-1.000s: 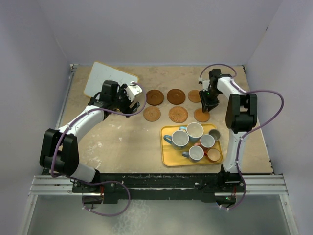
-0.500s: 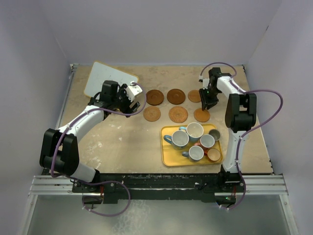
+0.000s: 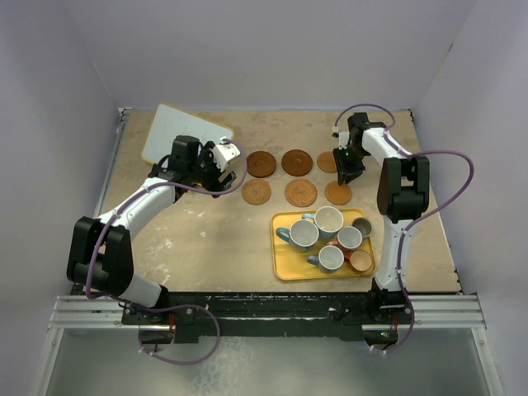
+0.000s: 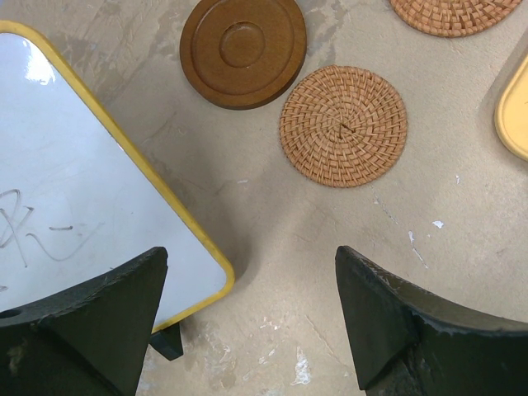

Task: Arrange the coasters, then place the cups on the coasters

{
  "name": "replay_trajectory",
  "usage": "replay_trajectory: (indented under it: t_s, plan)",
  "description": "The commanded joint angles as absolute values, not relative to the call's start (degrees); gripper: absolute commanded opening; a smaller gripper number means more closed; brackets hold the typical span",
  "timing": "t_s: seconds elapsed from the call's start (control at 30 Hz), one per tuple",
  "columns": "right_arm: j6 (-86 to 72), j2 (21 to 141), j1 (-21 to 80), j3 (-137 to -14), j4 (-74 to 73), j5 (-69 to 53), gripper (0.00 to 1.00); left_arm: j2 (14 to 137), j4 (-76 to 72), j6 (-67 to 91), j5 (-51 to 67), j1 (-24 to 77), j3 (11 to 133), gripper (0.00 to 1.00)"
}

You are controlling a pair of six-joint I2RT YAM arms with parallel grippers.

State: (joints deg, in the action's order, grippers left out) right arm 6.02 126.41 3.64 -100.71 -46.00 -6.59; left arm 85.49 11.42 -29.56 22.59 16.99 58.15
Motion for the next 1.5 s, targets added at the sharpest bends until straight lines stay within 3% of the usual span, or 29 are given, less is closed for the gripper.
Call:
replay_trajectory:
  t_s: [0.0, 0.67, 1.03, 1.47]
  plan:
    - [4.6, 129.2, 4.6, -101.9, -42.6, -6.7, 0.32, 85.4, 10.0, -29.5, 24.6, 16.9, 57.8, 0.79]
    - [6.0, 129.2, 4.6, -102.7, -44.8, -6.2, 0.32, 85.6, 10.3, -29.8, 24.6, 16.9, 57.9, 0.79]
    - [8.0, 124.7, 4.6, -106.4, -48.6, -8.8, 0.53, 85.4, 10.3, -29.7, 24.6, 16.8, 58.0, 0.79]
    - [10.3, 107.7, 4.4, -103.9, -48.6, -8.3, 0.61, 85.2, 11.1, -28.3, 26.9, 18.9, 60.3, 0.79]
